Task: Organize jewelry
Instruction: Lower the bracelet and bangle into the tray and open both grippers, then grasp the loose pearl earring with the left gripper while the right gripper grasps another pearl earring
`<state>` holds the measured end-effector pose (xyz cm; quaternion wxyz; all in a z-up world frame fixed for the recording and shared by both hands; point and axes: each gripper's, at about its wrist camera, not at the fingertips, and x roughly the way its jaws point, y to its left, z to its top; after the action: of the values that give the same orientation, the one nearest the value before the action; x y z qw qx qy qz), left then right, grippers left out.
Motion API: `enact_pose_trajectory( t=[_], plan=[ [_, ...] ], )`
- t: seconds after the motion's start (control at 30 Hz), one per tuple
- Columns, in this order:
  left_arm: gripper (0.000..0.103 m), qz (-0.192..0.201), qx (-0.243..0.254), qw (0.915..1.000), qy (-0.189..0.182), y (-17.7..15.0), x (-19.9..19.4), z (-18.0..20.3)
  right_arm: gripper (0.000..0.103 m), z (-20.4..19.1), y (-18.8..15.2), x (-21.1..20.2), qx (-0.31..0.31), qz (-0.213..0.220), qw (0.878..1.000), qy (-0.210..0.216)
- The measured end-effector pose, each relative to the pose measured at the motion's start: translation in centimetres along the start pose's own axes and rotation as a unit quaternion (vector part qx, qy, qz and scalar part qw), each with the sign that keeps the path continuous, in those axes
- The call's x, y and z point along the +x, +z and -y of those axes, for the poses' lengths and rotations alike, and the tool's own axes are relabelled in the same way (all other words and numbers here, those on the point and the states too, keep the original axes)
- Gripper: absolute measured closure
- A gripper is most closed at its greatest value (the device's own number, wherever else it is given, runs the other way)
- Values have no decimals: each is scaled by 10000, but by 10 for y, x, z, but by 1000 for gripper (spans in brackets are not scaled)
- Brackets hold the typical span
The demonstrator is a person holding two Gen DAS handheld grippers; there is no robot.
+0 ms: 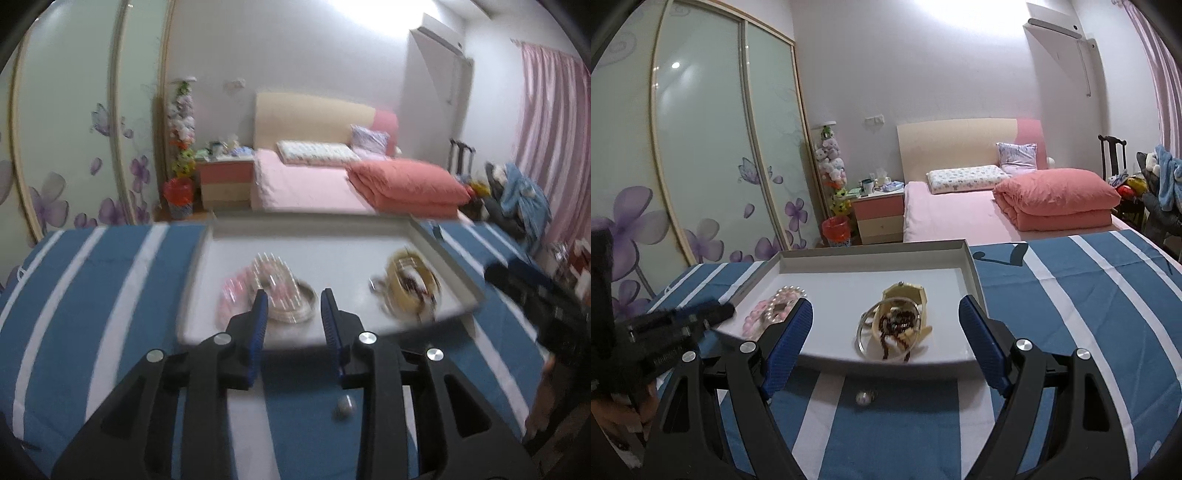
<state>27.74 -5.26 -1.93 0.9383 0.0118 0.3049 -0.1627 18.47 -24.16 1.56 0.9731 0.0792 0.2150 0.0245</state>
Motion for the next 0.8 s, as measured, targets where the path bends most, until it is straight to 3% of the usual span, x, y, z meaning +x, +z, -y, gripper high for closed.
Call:
enact_pose_trajectory(
  t=[0.27,0.53,0.8],
  plan=[
    [73,-844,400,9943,-507,-36,8,31,22,1,-13,-14,18,-72,9999,88],
    [75,-1227,535,9905,-308,-44,28,41,22,7,-19,-18,122,-68,9998,127],
    [89,-1415,556,9884,-64,-43,38,42,22,9,-21,-16,159,-109,9997,153]
  ],
)
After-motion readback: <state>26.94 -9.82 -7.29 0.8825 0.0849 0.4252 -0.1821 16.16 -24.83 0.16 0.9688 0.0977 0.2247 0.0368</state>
